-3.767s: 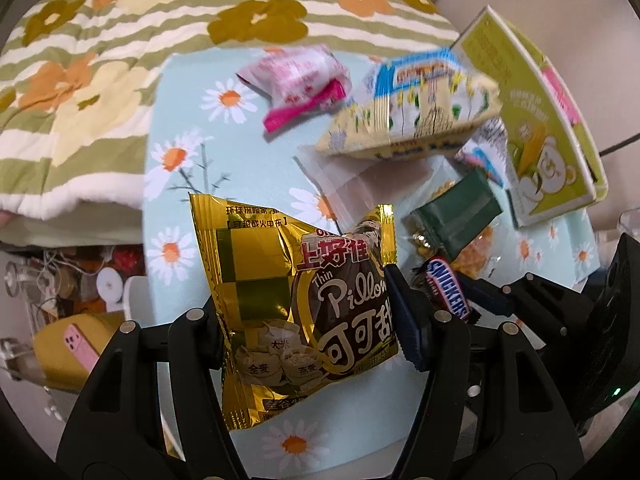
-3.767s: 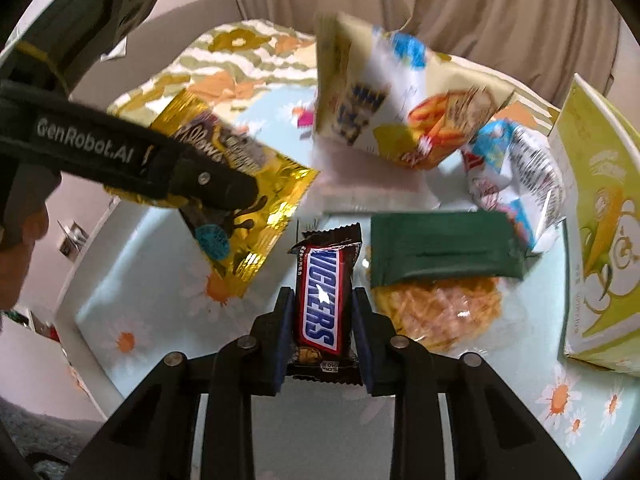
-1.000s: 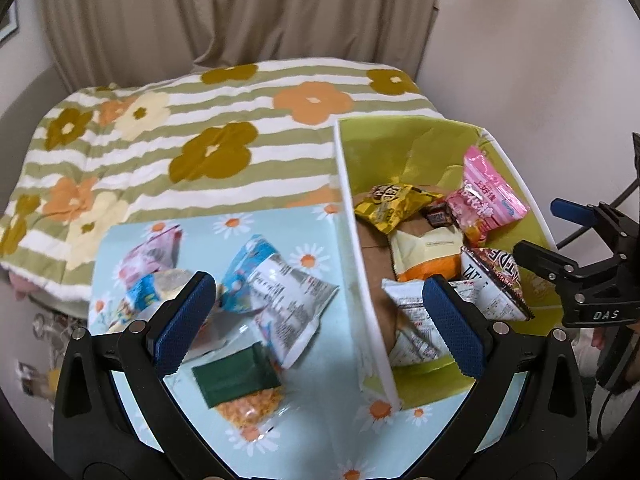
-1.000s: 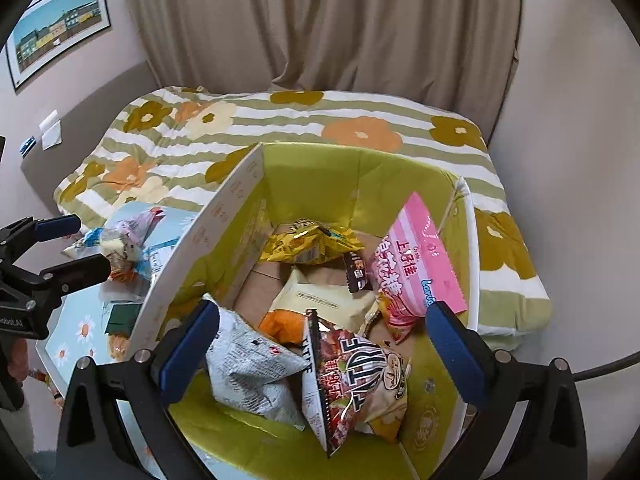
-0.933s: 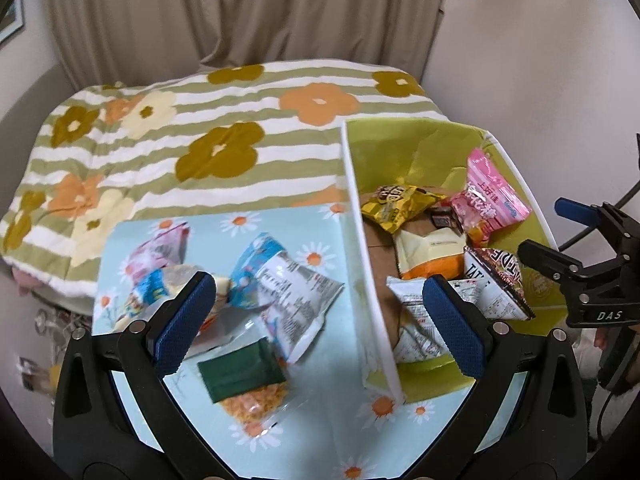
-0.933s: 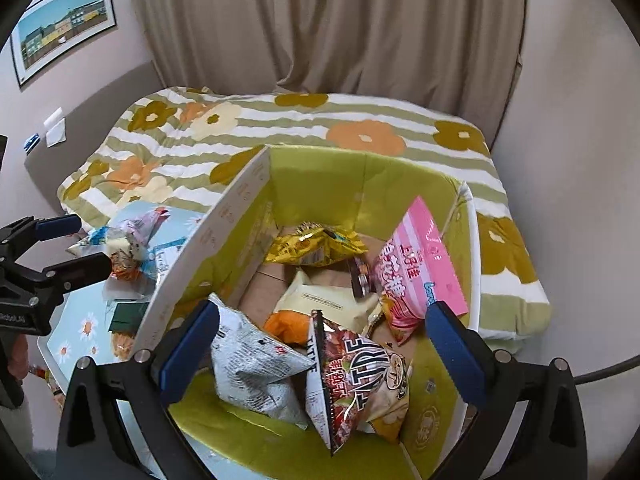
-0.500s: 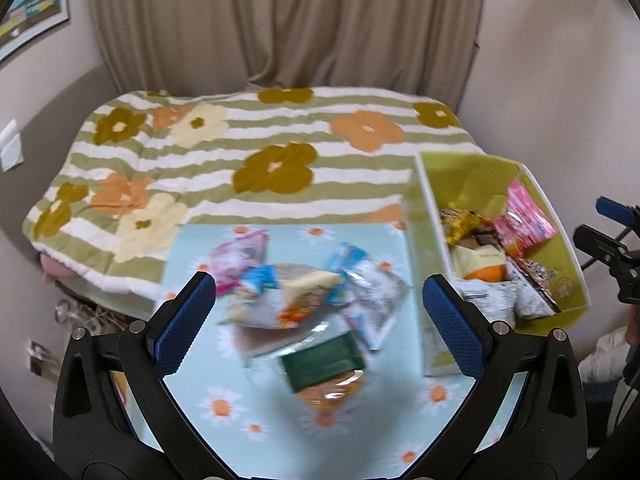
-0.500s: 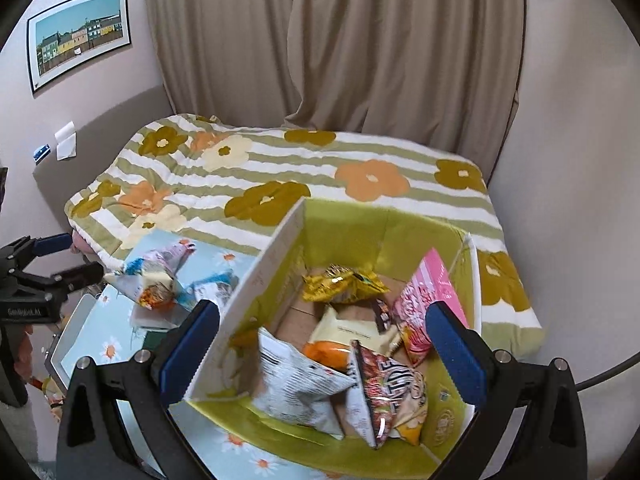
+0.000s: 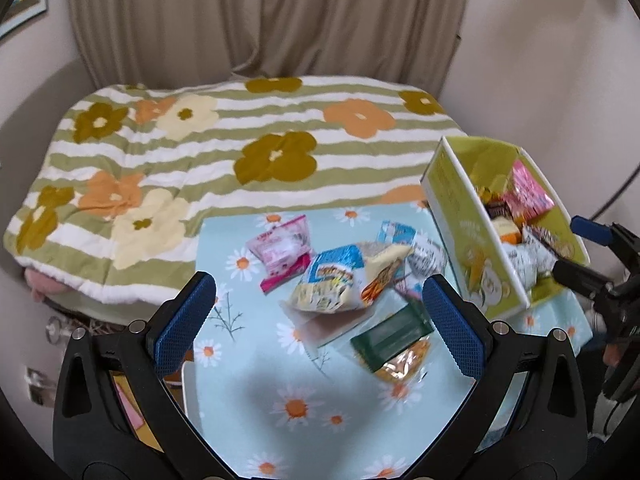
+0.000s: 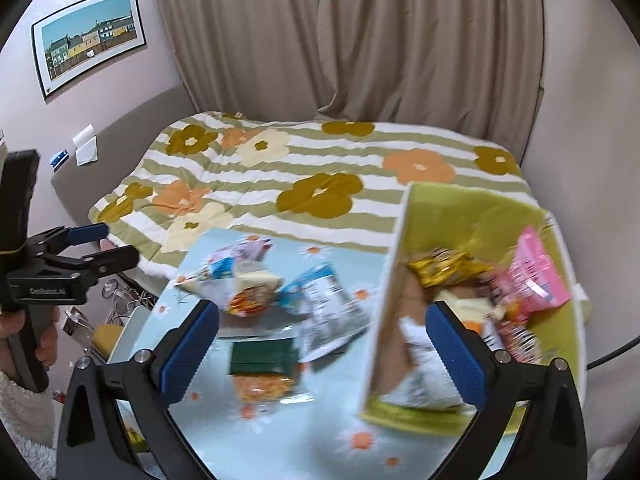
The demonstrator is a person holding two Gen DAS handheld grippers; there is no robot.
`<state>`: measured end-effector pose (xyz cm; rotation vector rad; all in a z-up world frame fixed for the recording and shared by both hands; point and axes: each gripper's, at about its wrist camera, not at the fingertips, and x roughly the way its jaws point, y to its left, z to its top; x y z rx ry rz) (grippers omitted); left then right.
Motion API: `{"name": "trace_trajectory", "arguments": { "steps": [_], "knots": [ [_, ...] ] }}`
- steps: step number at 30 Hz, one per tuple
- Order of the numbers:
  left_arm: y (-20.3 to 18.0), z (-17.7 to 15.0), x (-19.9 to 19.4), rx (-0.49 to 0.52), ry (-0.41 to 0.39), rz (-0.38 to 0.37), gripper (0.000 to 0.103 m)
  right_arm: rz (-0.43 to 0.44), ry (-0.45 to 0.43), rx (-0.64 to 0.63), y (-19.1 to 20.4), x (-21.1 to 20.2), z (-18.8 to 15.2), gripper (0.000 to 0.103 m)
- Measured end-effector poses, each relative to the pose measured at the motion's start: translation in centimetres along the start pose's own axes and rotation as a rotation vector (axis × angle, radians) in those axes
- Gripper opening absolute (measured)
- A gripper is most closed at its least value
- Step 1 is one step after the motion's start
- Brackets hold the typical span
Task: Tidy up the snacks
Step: 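Move both tools back over the remaining snacks on the table, then grasp the blue-and-cream bag with the left tool while the right tool grasps the green packet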
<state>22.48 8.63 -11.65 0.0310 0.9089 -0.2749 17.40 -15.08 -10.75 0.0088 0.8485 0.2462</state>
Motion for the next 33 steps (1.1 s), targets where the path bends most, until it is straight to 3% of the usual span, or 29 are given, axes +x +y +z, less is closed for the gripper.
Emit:
{"name": "trace_trajectory", "arguments": {
  "steps": [9,16,22,27,33],
  "knots": [
    [1.4,-0.6,4.4,0.132,0.079,-0.141,0.103,-0.035,0.035,0.052,5.1,3.9,-3.3,0.103],
    [-0.1,-0.6,9.5,0.278,0.156,-0.239,0.103,-0.105,0.075,0.118,6.9,7.8,-6.7,0.103],
    [-1.6,-0.4,14.0,0.339,0.207,-0.274,0.102,-0.151,0.086,0.096,7.8,10.4,-8.5,0.103],
    [-2.6,-1.0,17.6,0.374,0.258,-0.275,0.096,-0.175,0.075,0.024,8.7,12.4,-9.2,0.103],
    [-3.1,-1.6,19.2,0.403,0.266,-0.285,0.096,-0.188,0.082,-0.026,9.2,14.7,-9.5,0.103]
  ]
}}
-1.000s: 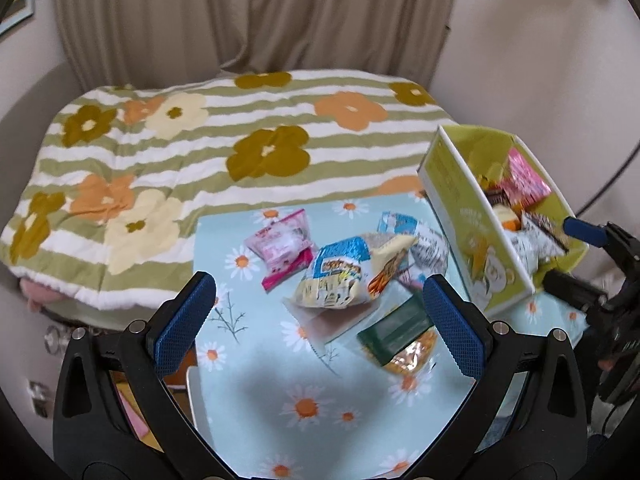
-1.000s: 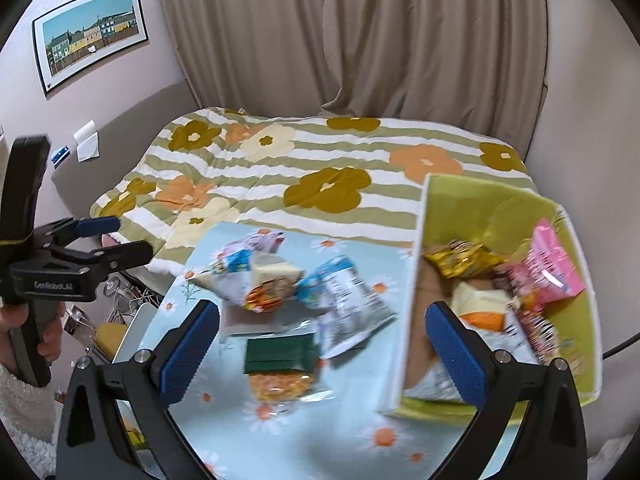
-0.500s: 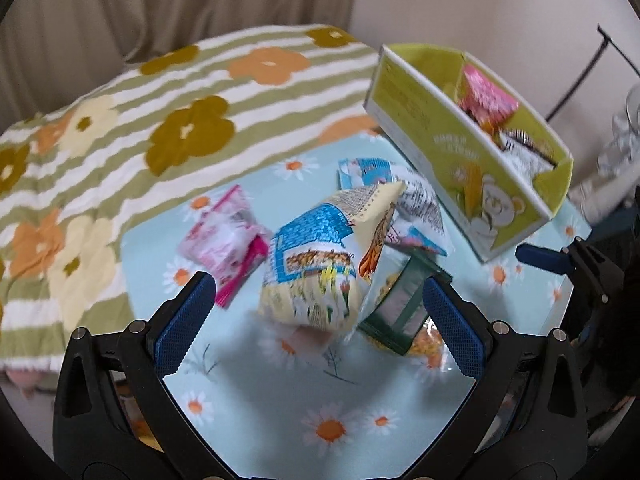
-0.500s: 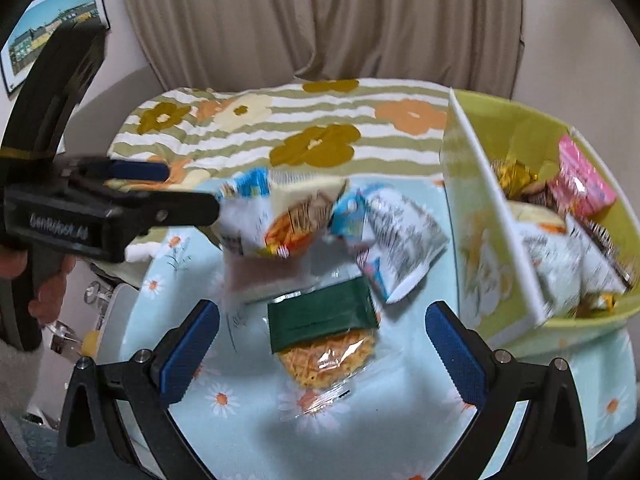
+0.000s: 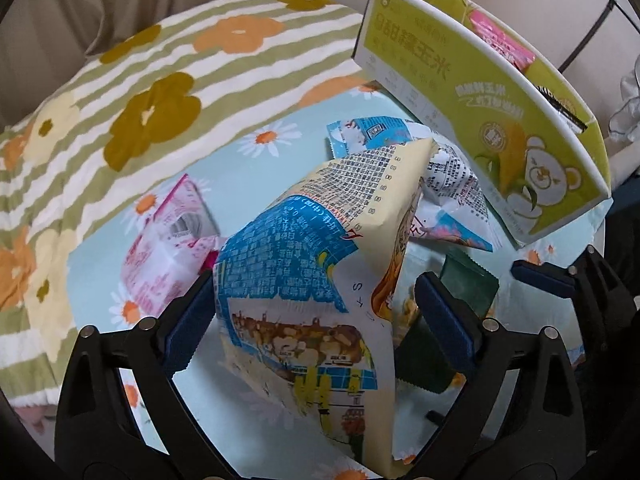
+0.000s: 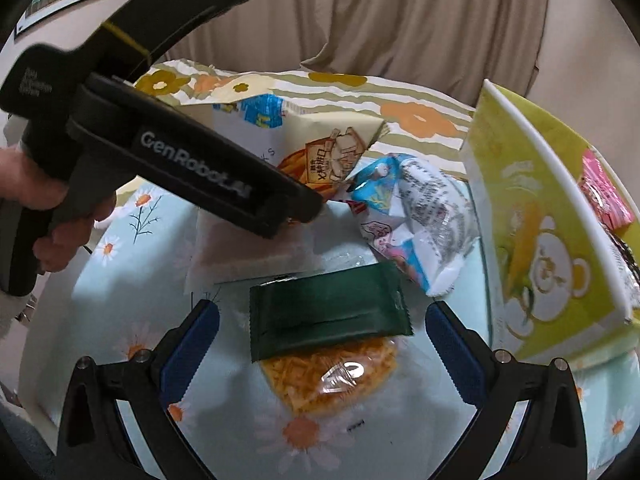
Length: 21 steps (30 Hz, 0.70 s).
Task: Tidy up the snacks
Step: 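Grasp the blue-and-cream bag with the left tool while the right tool grasps the green packet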
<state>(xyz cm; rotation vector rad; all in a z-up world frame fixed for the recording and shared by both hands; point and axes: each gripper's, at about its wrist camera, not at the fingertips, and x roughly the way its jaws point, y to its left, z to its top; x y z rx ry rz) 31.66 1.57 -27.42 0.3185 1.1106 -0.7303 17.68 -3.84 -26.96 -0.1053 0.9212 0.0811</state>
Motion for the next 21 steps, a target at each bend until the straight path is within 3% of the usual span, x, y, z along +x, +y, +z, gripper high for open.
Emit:
{"name": "trace_trajectory", "arguments": {
  "steps": [2,4,7,11,21],
  "knots": [
    [-0.3,0.1,0.2,0.023,0.003,0.011,0.093,0.003,0.002,-0.007,0.1,0.6,0.0,0.103],
    [-0.5,0.1,0.4,0.042,0.009,0.032,0.078,0.011,0.004,-0.004,0.1,1.0,0.0,0.103],
    [-0.3,0.2,0.6,0.044,0.016,0.019,0.075,0.017,0.009,-0.001,0.0,1.4,0.0,0.103],
    [0.1,0.2,0.6,0.039,0.025,0.015,0.063,0.016,0.019,0.002,-0.3,1.8,-0.1,0.103],
    [0.9,0.5,-1.0,-0.011,-0.008,-0.007,0.059,0.009,0.028,-0.023,-0.2,3.2,0.2,0.103]
  ]
}}
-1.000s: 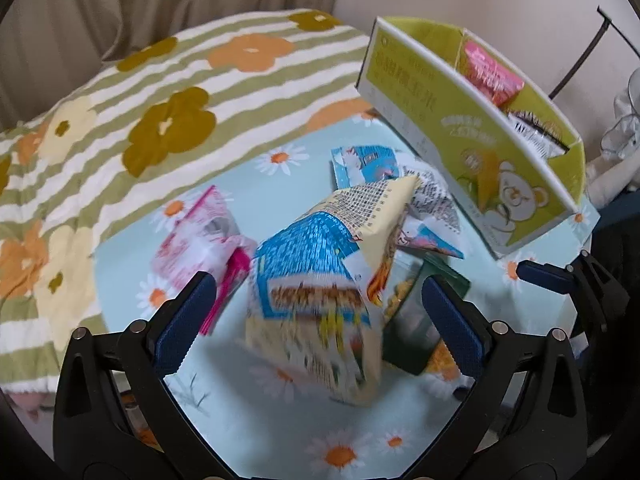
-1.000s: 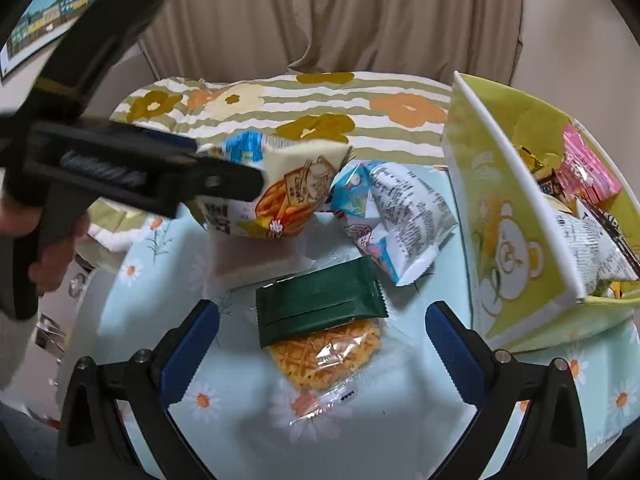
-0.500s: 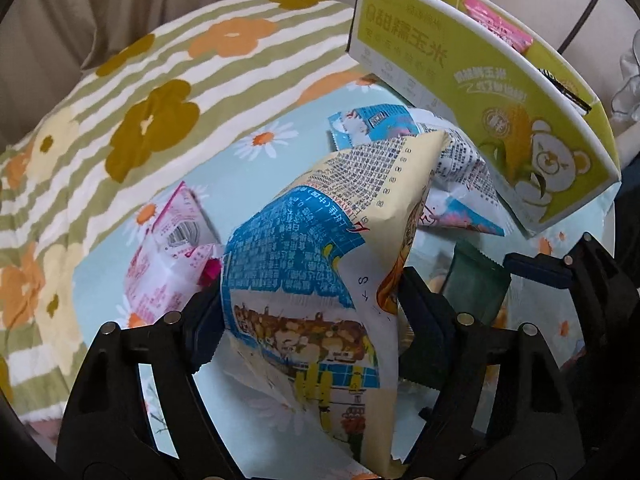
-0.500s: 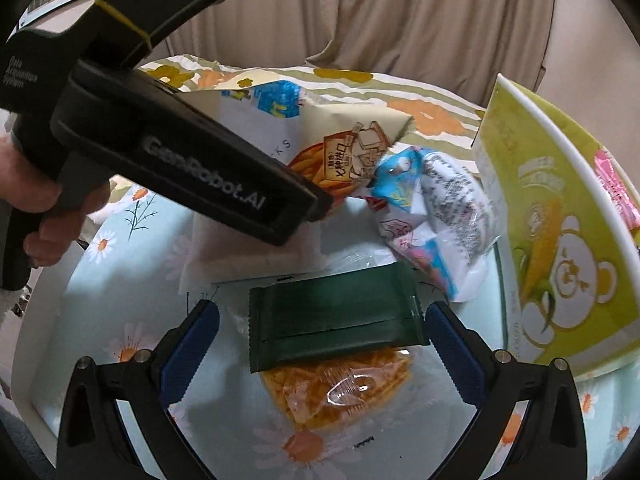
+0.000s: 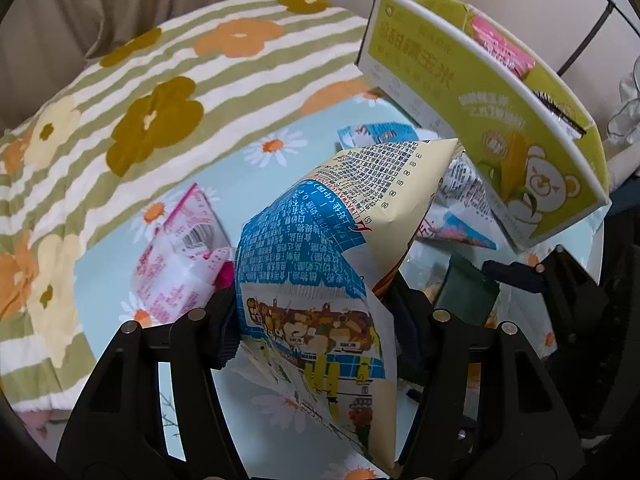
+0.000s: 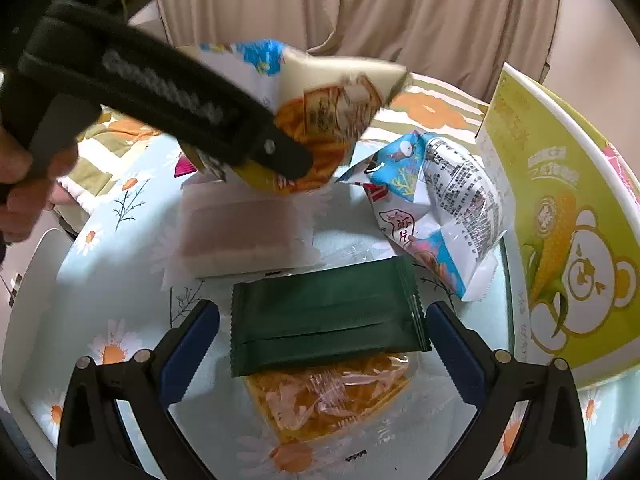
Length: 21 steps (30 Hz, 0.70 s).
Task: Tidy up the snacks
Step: 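Grasp the blue-and-cream bag with the left tool while the right tool grasps the green packet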
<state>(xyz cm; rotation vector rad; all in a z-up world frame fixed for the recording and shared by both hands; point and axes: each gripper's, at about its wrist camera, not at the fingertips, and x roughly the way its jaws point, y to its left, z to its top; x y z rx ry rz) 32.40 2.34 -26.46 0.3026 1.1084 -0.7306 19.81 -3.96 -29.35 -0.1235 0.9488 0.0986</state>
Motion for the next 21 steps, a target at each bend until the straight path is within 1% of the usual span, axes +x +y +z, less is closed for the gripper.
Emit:
{"name": "trace_trajectory", "arguments": {
  "steps": [3,4,5,6,7,11,13,18,21],
  "knots": [
    [0.2,0.1,-0.8,-0.012,-0.014,0.002,0.059,-0.006,0.001,-0.020,0.3,0.4,0.0,0.101],
    [0.3,0.1,-1.0,-0.018,-0.019,0.002,0.059,-0.008,0.005,-0.027,0.4,0.6,0.0,0.098],
    [0.4,0.1,-1.3,-0.024,-0.024,0.003,0.059,-0.006,0.010,-0.032,0.4,0.8,0.1,0.090],
    [0.6,0.1,-1.6,-0.032,-0.028,0.002,0.059,0.004,0.012,-0.035,0.5,0.9,0.1,0.085],
    [0.7,0.1,-1.8,-0.038,-0.031,0.000,0.059,0.005,0.008,-0.037,0.6,1.0,0.1,0.085],
    [1.3,-0.2,-2.8,-0.071,-0.047,0.000,0.059,-0.001,-0.009,-0.046,1.0,0.6,0.0,0.076],
    [1.5,-0.3,-3.2,-0.084,-0.053,0.000,0.059,0.007,-0.012,-0.042,1.0,0.6,0.0,0.069],
    [1.8,-0.8,-3.8,-0.100,-0.053,0.002,0.059,0.009,-0.017,-0.041,1.0,0.2,0.3,0.063],
    [1.8,-1.0,-4.1,-0.107,-0.055,0.002,0.059,0.011,-0.035,-0.043,0.9,-0.5,0.8,0.062]
  ]
}}
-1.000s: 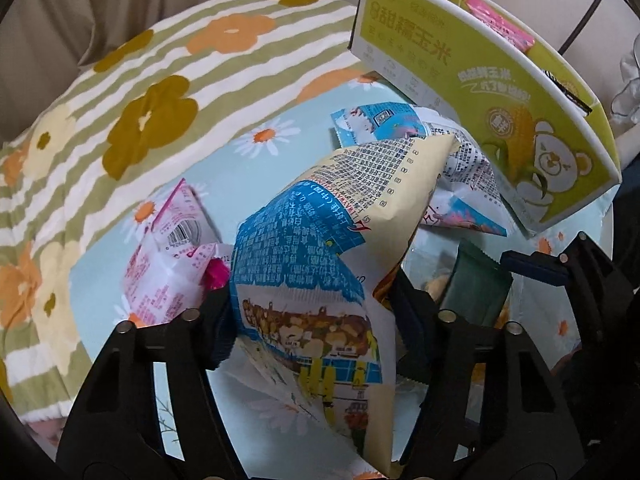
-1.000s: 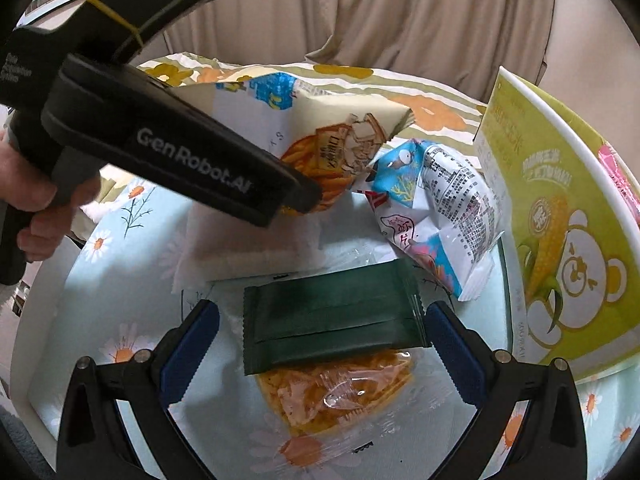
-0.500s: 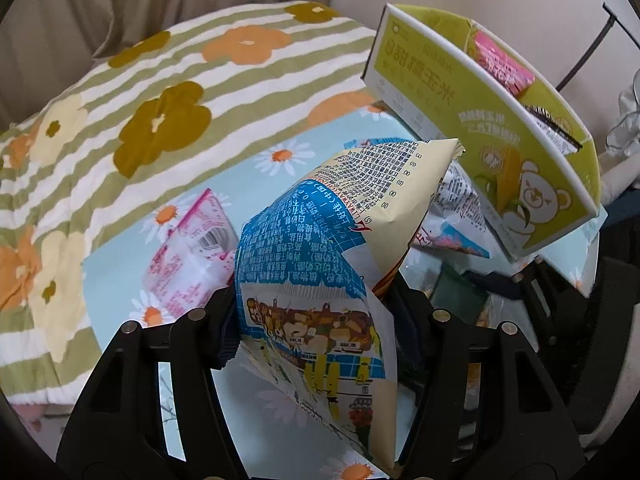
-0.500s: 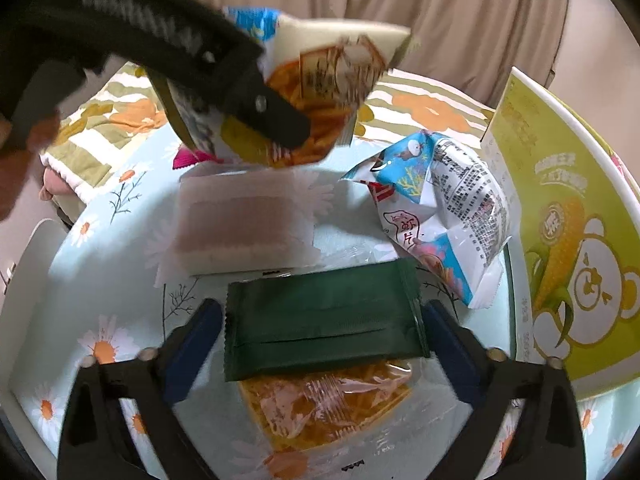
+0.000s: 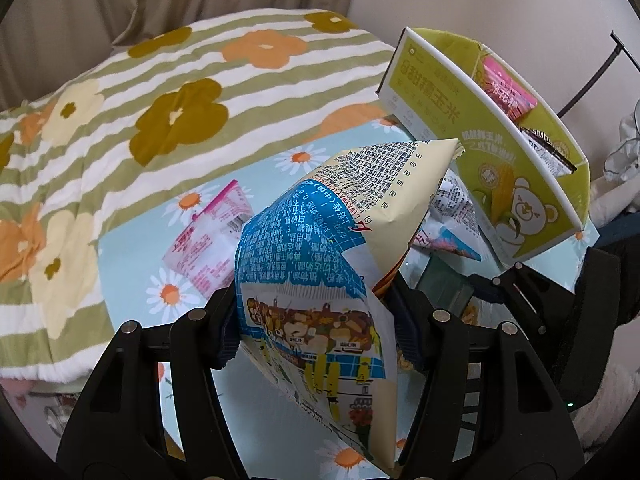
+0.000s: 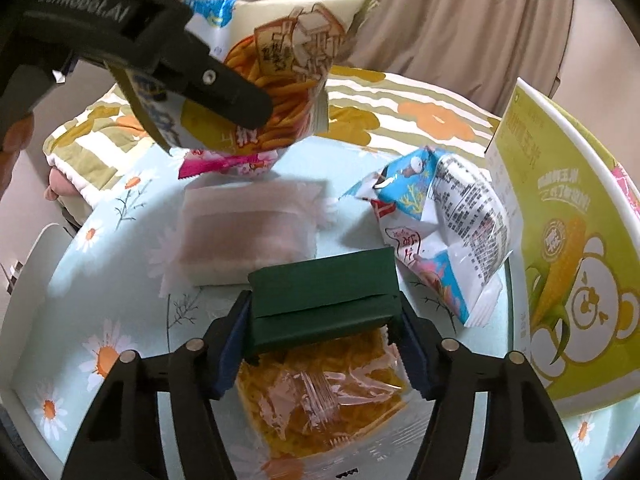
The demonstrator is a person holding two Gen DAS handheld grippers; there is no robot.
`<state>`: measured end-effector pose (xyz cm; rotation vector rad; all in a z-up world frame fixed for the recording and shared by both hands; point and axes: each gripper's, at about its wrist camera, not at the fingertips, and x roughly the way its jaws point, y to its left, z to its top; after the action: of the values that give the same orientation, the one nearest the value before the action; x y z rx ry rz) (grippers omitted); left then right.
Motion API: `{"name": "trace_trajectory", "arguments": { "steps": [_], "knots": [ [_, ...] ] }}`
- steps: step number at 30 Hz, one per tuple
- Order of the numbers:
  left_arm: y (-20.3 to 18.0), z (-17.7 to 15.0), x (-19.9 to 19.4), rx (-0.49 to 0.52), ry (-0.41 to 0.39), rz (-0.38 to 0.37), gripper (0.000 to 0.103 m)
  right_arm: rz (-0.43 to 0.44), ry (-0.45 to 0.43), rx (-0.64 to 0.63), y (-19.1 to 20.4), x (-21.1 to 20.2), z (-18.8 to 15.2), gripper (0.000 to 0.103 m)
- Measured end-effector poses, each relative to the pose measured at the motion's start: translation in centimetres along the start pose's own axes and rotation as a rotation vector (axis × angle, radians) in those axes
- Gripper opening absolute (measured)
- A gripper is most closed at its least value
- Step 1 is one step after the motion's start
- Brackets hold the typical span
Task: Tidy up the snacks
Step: 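Grasp the blue-and-cream bag with the left tool while the right tool grasps the green packet, then carry both packages over the box and open both tools to drop them in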
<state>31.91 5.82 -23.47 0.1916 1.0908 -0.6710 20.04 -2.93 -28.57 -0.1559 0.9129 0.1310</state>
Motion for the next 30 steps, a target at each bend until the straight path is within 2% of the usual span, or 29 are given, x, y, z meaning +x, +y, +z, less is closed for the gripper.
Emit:
{"name": "trace_trajectory", "arguments": {
  "steps": [6,12,17,24,30],
  "knots": [
    [0.0,0.2,-1.8,-0.013,-0.030,0.003,0.059,-0.005,-0.052,0.001,-0.6,-2.2,1.6,0.062],
    [-0.5,1.5,-4.8,-0.027,-0.091,-0.015,0.059,-0.019,-0.130,0.042,-2.1,-6.8,4.1,0.062],
    [-2.0,3.9,-7.7,-0.031,-0.161,-0.026,0.059,-0.037,-0.165,0.072,-4.5,-10.8,6.4,0.062],
    [-6.9,7.8,-9.6,-0.012,-0.247,-0.001,0.059,-0.047,-0.218,0.132,-11.4,-15.0,7.8,0.062],
    [-13.1,11.3,-8.2,-0.067,-0.277,-0.003,0.059,-0.044,-0.233,0.113,-18.9,-17.0,7.0,0.062]
  ]
}}
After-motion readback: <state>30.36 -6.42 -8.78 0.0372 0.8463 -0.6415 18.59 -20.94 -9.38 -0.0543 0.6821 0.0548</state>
